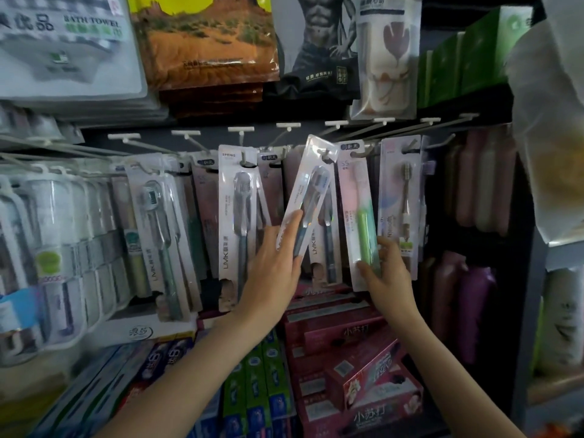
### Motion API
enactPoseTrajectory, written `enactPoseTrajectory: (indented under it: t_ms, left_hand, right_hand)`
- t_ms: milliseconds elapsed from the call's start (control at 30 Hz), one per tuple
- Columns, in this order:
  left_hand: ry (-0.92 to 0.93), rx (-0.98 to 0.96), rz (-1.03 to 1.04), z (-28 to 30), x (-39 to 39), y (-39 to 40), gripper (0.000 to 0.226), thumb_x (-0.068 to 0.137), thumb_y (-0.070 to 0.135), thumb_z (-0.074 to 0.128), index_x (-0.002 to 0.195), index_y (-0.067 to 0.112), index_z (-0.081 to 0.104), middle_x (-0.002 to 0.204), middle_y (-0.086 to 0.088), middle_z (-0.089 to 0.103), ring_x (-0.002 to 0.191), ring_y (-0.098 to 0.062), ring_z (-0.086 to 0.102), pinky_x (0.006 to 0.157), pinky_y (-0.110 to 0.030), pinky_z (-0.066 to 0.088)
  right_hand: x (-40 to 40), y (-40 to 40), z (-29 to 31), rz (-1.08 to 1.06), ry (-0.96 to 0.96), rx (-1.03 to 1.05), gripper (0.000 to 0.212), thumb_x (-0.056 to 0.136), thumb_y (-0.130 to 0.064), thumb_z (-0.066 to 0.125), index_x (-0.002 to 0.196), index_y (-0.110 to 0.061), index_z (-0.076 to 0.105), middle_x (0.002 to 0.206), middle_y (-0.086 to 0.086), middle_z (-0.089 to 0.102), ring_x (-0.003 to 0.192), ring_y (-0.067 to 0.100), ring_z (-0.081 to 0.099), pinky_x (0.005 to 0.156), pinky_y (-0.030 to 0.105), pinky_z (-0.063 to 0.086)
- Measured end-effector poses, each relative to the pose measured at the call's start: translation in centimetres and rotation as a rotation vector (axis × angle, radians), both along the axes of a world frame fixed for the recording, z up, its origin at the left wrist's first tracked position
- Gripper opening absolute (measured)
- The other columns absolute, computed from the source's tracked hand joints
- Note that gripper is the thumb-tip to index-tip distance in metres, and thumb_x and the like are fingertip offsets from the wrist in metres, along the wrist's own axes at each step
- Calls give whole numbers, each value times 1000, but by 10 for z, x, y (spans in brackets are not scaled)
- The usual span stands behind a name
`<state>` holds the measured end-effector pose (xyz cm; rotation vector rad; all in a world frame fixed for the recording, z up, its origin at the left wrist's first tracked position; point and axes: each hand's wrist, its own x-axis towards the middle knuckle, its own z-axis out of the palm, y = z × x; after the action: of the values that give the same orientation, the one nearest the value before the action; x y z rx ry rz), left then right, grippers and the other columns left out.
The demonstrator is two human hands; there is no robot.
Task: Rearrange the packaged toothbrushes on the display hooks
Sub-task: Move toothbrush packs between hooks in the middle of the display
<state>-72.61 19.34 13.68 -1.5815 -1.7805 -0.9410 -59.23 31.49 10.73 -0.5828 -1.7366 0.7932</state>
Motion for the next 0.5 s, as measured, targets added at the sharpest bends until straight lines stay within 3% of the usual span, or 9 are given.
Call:
enactPoseTrajectory:
  t_ms: [67,133,233,300,367,433,500]
  left_hand:
    - [-15,-16,-15,0,0,3,70,96,15,45,144,33,-3,123,-3,34,70,-9,40,62,-17,30]
    - [-28,-27,-17,-2,-3,4,70,97,17,44,145,33,-5,123,-1,33,67,-8,40,59,-17,29]
    - [2,-52,-7,-6,-6,0,71,96,20,45,146,32,-4,130,-3,31,78,-9,45,64,-17,33]
    - [24,-35,-15,-14,-7,-6,66,96,21,45,147,29,4,132,-3,31,101,-11,44,80,-14,33]
    - [83,27,1,-21,-10,-18,56,96,24,40,146,25,17,137,-5,30,122,-18,39,98,-25,38]
    - [172,86,64,-26,-17,-33,46,95,26,36,141,18,31,137,-8,34,124,-23,39,102,-35,40]
    - [202,146,115,-26,-28,-49,43,91,21,39,133,16,37,133,-9,39,121,-23,41,102,-35,36]
  right_hand:
    - [0,-1,1,-11,-13,-5,42,89,-5,56,127,-7,38,99,-2,53,88,18,56,74,28,48]
    - [1,1,2,-30,-46,-16,42,89,-4,56,127,-8,38,98,-1,54,81,15,54,62,18,43]
    - [4,4,-2,-60,-85,-68,46,88,-3,57,129,-7,36,109,10,56,83,17,54,60,12,40]
    - [7,0,-10,-160,-132,39,49,85,-1,59,129,-3,38,118,15,50,98,23,53,70,8,35]
    - [8,-11,-13,-266,-126,199,48,82,3,61,126,0,42,121,19,44,110,30,46,88,17,31]
    - [6,-26,-8,-309,-82,326,44,82,5,61,123,1,45,118,19,42,112,30,41,92,27,30]
    - [-3,-43,5,-276,-27,389,37,84,4,58,119,0,47,115,14,41,109,24,40,91,24,30]
